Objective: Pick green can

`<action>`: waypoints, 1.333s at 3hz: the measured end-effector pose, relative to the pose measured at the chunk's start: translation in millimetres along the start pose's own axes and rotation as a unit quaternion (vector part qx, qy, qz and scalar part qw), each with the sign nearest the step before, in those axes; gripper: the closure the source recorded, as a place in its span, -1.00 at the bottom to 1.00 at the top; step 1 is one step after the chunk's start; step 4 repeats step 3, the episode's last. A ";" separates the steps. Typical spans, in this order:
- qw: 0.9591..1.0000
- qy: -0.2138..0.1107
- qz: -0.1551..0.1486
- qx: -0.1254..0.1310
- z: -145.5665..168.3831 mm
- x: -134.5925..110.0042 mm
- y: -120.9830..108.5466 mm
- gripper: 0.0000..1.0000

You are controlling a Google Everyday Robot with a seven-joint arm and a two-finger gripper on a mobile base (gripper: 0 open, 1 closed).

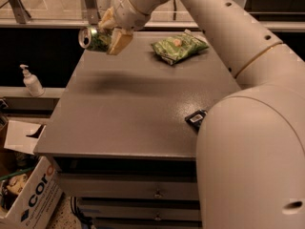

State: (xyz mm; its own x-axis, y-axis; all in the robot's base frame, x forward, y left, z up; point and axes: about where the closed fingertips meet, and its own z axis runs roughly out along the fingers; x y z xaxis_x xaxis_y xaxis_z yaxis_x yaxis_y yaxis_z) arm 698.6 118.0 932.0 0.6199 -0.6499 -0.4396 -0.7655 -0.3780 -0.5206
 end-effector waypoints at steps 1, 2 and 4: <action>0.999 -0.045 0.019 0.022 -20.0 -0.7 6.6 1.00; 0.996 -0.079 0.037 0.035 -34.1 0.4 15.3 1.00; 0.995 -0.082 0.039 0.036 -36.1 0.9 16.4 1.00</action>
Offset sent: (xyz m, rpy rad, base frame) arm -0.0286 -0.0531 0.0281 0.2710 0.0965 -0.0139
